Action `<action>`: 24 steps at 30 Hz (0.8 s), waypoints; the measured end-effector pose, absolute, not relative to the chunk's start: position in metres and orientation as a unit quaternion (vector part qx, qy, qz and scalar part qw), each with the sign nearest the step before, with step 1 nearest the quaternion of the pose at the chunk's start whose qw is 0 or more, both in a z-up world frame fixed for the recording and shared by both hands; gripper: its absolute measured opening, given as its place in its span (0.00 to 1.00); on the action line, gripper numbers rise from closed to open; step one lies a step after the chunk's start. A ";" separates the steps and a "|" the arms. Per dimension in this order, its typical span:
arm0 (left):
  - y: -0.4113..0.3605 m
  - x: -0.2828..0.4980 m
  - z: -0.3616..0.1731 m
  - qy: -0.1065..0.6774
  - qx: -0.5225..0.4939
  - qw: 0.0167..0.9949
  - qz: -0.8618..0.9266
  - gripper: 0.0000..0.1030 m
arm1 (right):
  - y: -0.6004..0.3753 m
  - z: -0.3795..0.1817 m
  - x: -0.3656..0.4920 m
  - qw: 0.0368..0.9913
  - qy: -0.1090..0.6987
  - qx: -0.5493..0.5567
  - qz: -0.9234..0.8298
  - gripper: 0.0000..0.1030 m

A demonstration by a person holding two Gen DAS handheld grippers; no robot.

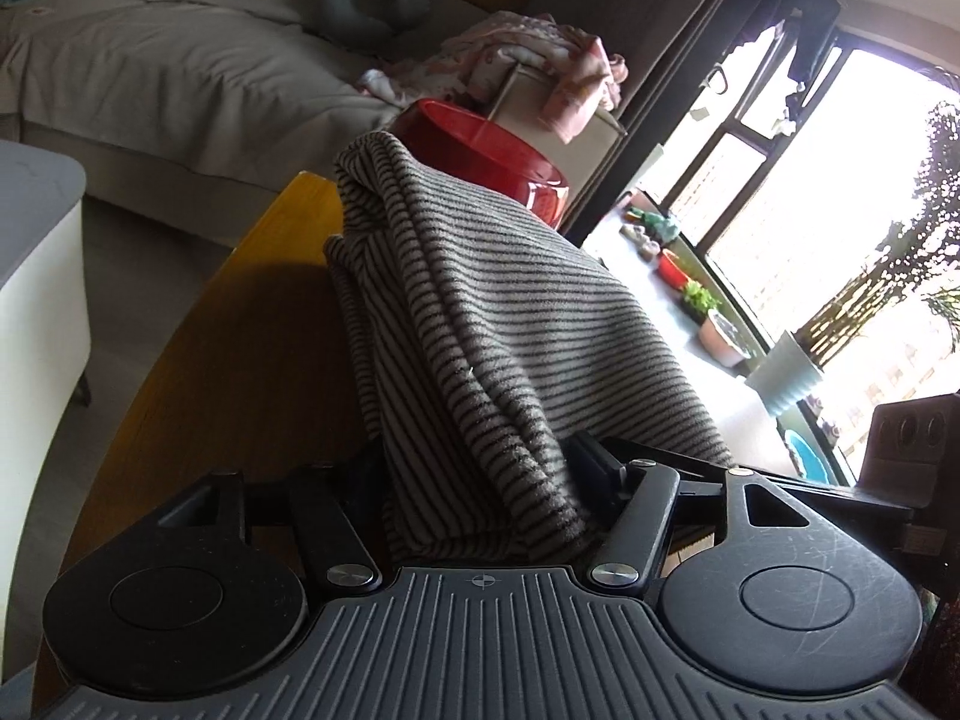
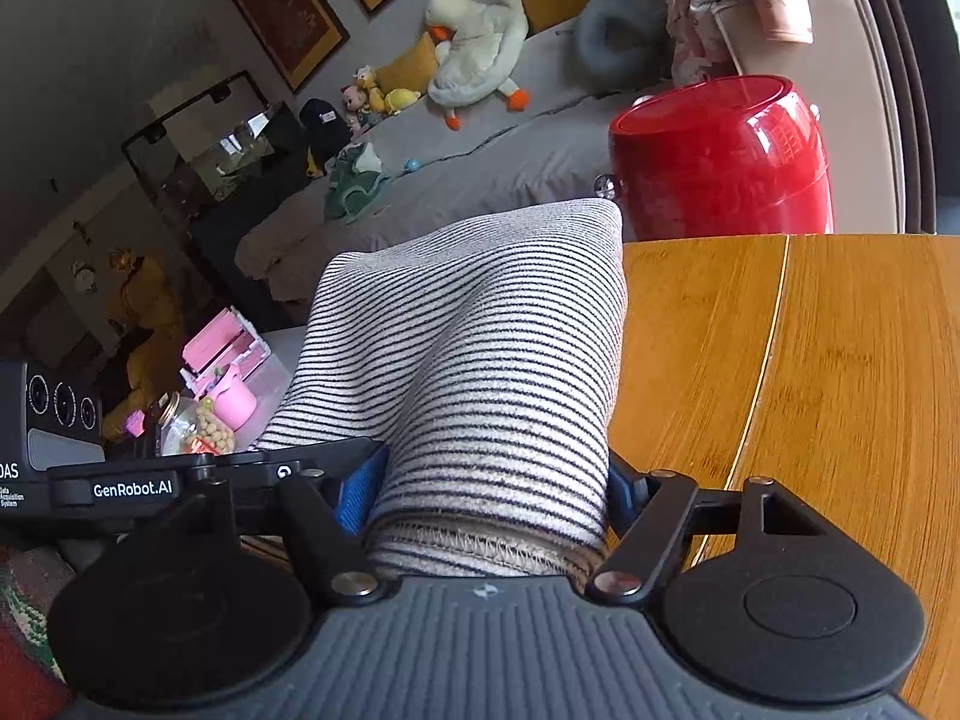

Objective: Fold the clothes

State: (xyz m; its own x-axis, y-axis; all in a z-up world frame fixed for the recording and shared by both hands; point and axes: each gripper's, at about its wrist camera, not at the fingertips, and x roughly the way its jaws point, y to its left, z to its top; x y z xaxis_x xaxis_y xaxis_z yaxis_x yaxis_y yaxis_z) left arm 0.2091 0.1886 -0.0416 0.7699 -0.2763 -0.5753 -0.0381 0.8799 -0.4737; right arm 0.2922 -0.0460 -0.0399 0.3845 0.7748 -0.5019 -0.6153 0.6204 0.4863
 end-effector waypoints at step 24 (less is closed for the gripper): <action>0.099 0.101 -0.047 0.309 -0.131 0.937 0.093 1.00 | -0.106 -0.030 0.172 0.901 0.322 -0.103 0.271 1.00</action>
State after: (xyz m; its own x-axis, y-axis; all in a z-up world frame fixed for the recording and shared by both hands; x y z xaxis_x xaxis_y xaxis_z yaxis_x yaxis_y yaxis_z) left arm 0.1011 0.0991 -0.0467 0.7913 0.0931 -0.6044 -0.2554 0.9483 -0.1883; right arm 0.1716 -0.1064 -0.0301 0.6464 0.4222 -0.6356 -0.5544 0.8322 -0.0110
